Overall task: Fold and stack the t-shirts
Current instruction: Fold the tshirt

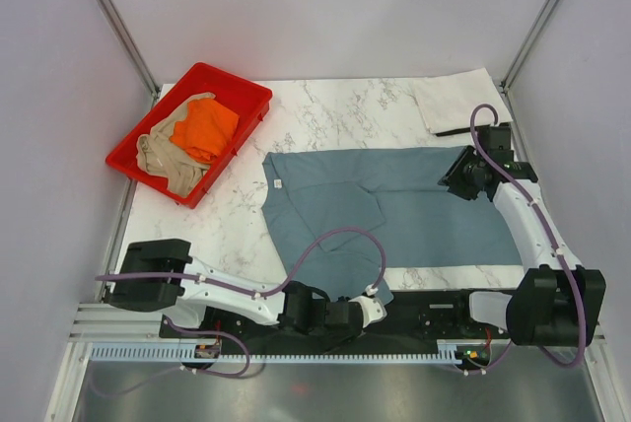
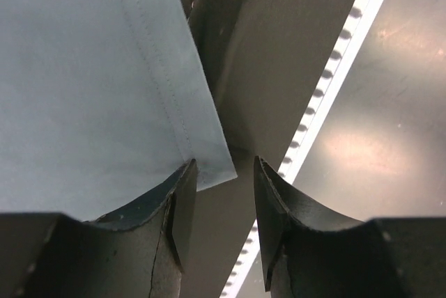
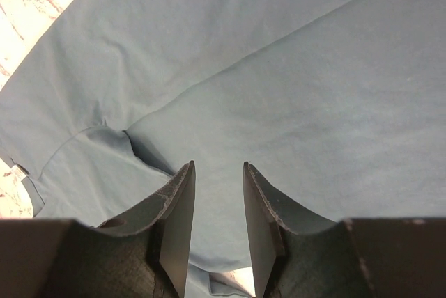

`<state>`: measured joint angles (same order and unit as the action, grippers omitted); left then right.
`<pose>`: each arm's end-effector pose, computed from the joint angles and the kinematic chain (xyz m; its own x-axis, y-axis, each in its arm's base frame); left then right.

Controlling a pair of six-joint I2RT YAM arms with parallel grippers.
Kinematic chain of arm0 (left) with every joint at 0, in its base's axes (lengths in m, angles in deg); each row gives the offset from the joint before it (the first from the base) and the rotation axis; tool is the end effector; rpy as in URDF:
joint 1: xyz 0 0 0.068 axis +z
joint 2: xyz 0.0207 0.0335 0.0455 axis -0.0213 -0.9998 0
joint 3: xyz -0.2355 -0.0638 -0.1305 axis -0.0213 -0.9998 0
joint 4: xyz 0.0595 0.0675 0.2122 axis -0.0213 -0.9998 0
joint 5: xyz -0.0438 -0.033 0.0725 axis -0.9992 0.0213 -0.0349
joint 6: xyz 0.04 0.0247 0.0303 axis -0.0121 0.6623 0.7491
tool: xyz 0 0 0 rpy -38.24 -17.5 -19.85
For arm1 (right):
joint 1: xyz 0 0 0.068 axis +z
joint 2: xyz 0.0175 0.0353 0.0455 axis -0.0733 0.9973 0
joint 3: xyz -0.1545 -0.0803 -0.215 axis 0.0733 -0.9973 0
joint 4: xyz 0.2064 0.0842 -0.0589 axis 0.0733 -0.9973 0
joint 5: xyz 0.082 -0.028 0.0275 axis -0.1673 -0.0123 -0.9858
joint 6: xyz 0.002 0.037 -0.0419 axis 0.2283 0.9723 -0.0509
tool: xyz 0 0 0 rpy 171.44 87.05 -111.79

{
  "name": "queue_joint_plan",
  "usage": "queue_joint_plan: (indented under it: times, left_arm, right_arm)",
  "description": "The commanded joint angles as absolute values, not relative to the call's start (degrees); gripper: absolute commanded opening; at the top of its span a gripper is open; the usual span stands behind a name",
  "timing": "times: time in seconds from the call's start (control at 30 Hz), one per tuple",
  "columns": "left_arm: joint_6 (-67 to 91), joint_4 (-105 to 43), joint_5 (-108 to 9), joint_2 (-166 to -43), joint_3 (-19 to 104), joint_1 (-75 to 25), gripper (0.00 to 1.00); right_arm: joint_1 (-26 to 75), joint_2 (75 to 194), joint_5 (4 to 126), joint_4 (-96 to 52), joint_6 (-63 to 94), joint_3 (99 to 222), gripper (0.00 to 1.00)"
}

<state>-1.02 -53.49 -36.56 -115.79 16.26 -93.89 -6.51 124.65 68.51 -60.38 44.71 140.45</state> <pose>-0.0198 -0.2577 0.1904 -0.3503 0.8098 -0.4706 0.9357 0.3251 -0.1371 0.2198 -0.0062 0.2771 -0.6558 0.6125 -0.4413 0.4768 0.7893 0.3869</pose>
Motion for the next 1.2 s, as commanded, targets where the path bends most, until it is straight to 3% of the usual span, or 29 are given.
queue_joint_plan:
  times: [0.0,0.17,0.23,0.27,0.4,0.57,0.7,0.9,1.17]
  left_arm:
    - [-2.3,-51.05,-33.89,-117.99,17.9,-94.84,0.46]
    - [-3.1,-50.97,-33.27,-118.17,17.28,-94.84,0.43]
    - [-3.09,-51.14,-33.19,-117.47,16.93,-94.84,0.36]
    - [-3.18,-51.06,-33.27,-117.2,16.75,-94.84,0.25]
    - [-4.06,-51.14,-33.19,-116.32,16.05,-94.84,0.02]
    - [-5.12,-51.67,-32.05,-114.13,15.61,-94.84,0.02]
    - [-5.38,-52.28,-31.34,-110.18,14.65,-94.84,0.02]
    - [-5.91,-55.1,-28.97,-104.38,13.85,-94.76,0.02]
    - [-4.59,-58.17,-28.0,-100.42,16.05,-94.4,0.02]
  right_arm:
    - [-7.54,122.6,67.25,-60.64,43.05,139.81,0.42]
    - [-8.25,122.42,66.72,-60.64,42.52,139.46,0.42]
    - [-8.77,122.42,66.89,-60.64,42.61,139.28,0.42]
    - [-9.04,122.34,66.98,-60.73,42.52,139.11,0.42]
    - [-10.53,122.25,69.7,-60.82,44.01,138.41,0.42]
    - [-15.62,124.09,83.99,-63.01,47.08,138.49,0.42]
    - [-27.19,126.98,88.85,-61.79,47.44,136.13,0.42]
    - [-42.24,129.63,89.92,-58.18,45.51,132.26,0.41]
    - [-46.3,130.07,89.83,-52.92,45.95,126.99,0.41]
